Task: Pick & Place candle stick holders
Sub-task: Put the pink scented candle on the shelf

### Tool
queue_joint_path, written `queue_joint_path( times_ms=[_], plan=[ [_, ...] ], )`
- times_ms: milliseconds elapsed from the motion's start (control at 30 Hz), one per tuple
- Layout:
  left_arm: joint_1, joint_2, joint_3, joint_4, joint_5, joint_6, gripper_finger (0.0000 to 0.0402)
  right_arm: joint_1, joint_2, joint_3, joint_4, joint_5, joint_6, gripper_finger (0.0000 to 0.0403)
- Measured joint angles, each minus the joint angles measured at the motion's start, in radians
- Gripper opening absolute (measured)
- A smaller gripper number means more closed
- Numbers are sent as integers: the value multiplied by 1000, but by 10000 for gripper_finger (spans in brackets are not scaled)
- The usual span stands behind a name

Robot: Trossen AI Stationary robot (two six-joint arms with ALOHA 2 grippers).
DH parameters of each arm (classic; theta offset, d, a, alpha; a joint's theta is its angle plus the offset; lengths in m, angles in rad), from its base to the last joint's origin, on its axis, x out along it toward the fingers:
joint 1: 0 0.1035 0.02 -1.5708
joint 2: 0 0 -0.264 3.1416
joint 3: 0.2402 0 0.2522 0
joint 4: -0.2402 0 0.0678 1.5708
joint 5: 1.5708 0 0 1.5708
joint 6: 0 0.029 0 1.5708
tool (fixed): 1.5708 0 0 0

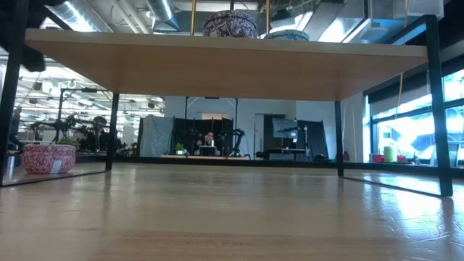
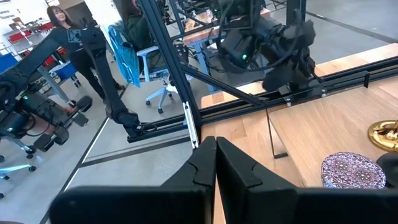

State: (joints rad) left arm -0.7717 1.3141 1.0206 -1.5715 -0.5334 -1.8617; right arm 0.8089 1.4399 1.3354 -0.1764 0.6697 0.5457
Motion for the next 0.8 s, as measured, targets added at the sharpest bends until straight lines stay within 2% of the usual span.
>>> queue_joint_path(
  times_ms=[200,500,800],
  plan=[
    [94,-28,0,0,-45,-39,116,0,0,0,0,0,0,14],
    [190,-31,0,0,-47,-247,116,0,0,0,0,0,0,14],
    [221,-56,-1,0,-61,-262,99,1,0,0,0,-3,27,14]
  ],
)
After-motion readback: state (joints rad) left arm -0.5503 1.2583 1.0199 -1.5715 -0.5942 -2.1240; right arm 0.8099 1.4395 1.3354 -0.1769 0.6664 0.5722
